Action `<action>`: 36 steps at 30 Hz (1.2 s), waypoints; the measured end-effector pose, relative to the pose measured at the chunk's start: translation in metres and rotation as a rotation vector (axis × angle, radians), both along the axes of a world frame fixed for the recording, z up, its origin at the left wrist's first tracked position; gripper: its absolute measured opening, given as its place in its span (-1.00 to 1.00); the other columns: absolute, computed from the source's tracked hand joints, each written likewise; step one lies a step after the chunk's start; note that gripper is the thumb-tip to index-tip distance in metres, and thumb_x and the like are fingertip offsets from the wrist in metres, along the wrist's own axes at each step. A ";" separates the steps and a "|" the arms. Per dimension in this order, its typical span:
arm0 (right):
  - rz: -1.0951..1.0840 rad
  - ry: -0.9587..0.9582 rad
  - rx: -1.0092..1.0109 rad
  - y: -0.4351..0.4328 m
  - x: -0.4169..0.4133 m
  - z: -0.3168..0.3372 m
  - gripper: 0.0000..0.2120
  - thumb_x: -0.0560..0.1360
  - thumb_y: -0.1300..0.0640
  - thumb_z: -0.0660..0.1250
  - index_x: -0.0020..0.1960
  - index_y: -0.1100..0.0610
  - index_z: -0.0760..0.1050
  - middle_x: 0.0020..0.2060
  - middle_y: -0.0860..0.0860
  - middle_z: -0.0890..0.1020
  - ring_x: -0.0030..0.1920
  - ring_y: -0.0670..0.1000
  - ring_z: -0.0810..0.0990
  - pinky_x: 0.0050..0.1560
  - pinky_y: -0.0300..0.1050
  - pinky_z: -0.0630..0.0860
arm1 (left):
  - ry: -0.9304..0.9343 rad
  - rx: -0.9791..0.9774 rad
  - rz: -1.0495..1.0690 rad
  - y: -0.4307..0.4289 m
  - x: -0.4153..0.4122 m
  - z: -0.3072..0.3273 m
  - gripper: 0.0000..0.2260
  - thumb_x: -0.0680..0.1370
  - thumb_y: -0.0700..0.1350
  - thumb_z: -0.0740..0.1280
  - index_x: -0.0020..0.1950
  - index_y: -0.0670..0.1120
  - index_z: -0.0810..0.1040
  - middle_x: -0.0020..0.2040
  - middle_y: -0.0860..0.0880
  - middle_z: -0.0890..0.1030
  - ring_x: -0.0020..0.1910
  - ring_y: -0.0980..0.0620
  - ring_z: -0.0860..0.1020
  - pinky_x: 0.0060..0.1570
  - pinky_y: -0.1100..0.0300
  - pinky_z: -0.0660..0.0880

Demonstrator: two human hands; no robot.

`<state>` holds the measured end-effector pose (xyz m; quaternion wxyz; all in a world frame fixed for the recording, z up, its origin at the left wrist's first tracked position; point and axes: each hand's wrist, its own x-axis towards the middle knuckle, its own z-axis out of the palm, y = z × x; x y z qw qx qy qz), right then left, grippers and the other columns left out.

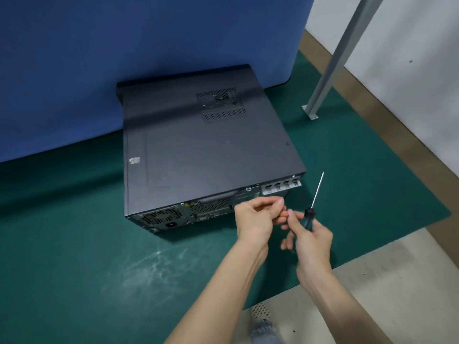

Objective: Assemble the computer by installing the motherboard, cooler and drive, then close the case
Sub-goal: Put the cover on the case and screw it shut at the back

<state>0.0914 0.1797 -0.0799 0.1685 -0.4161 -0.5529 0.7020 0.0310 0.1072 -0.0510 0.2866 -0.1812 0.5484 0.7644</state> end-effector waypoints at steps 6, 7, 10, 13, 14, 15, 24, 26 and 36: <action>0.110 0.112 0.035 0.033 -0.012 0.014 -0.89 0.46 0.36 0.41 -0.09 0.19 0.64 -0.35 0.06 0.65 -0.62 -0.05 0.30 -0.57 -0.19 0.38 | -0.078 0.047 0.255 0.033 -0.003 0.003 -0.94 0.43 -0.37 0.43 -0.21 -0.28 0.57 -0.36 -0.16 0.58 -0.45 0.04 0.56 -0.38 0.30 0.55; 0.141 0.112 0.052 0.037 -0.013 0.014 -0.88 0.45 0.36 0.43 -0.11 0.16 0.65 -0.35 0.04 0.65 -0.62 -0.05 0.31 -0.57 -0.18 0.38 | -0.090 0.058 0.280 0.036 -0.004 0.003 -0.94 0.43 -0.37 0.42 -0.21 -0.29 0.57 -0.33 -0.19 0.58 -0.41 -0.01 0.58 -0.36 0.28 0.57; 0.216 0.078 0.135 0.043 -0.020 0.010 -0.85 0.42 0.33 0.46 -0.14 0.09 0.66 -0.40 -0.02 0.61 -0.62 -0.02 0.31 -0.56 -0.16 0.37 | -0.126 0.059 0.326 0.042 -0.007 0.001 -0.93 0.43 -0.37 0.42 -0.21 -0.29 0.56 -0.26 -0.26 0.62 -0.30 -0.17 0.62 -0.29 0.20 0.61; 0.261 0.047 0.216 0.048 -0.028 0.008 -0.88 0.42 0.29 0.47 -0.13 0.08 0.66 -0.40 -0.04 0.60 -0.62 0.01 0.34 -0.55 -0.17 0.37 | -0.165 0.078 0.362 0.045 -0.011 0.001 -0.97 0.44 -0.40 0.40 -0.17 -0.33 0.57 -0.22 -0.30 0.63 -0.34 -0.15 0.64 -0.25 0.18 0.63; 0.272 0.041 0.234 0.049 -0.031 0.007 -0.89 0.43 0.27 0.47 -0.14 0.08 0.65 -0.39 -0.03 0.62 -0.62 0.01 0.35 -0.55 -0.16 0.36 | -0.173 0.080 0.368 0.046 -0.012 0.001 -0.95 0.45 -0.41 0.38 -0.10 -0.37 0.57 -0.18 -0.31 0.64 -0.34 -0.13 0.64 -0.22 0.18 0.63; 0.282 0.039 0.251 0.051 -0.033 0.007 -0.91 0.43 0.26 0.47 -0.15 0.08 0.65 -0.38 -0.02 0.63 -0.62 0.01 0.35 -0.56 -0.17 0.36 | -0.179 0.077 0.367 0.047 -0.012 0.001 -0.89 0.46 -0.42 0.37 -0.03 -0.41 0.57 -0.12 -0.34 0.64 -0.34 -0.10 0.64 -0.19 0.19 0.62; 0.281 0.060 0.213 0.056 -0.038 0.007 -0.92 0.40 0.23 0.47 -0.21 0.08 0.65 -0.45 -0.02 0.61 -0.63 0.01 0.34 -0.58 -0.22 0.33 | -0.180 0.074 0.409 0.047 -0.014 0.010 -0.87 0.38 -0.49 0.40 -0.10 -0.41 0.56 -0.15 -0.35 0.62 -0.29 -0.22 0.66 -0.14 0.04 0.63; 0.276 0.075 0.185 0.056 -0.040 0.008 -0.90 0.41 0.26 0.47 -0.22 0.08 0.65 -0.47 -0.04 0.60 -0.64 0.01 0.33 -0.58 -0.24 0.32 | -0.191 0.060 0.440 0.049 -0.015 0.011 -0.84 0.36 -0.49 0.41 -0.09 -0.42 0.56 -0.13 -0.37 0.62 -0.16 -0.31 0.64 -0.11 0.01 0.63; 0.223 0.058 0.130 0.052 -0.051 0.009 -0.86 0.38 0.29 0.46 -0.30 0.08 0.62 -0.52 0.01 0.56 -0.63 0.01 0.33 -0.58 -0.20 0.32 | -0.269 0.118 0.474 0.047 -0.017 0.015 -0.89 0.36 -0.52 0.40 -0.17 -0.39 0.55 -0.15 -0.34 0.60 -0.24 -0.21 0.63 -0.21 0.10 0.63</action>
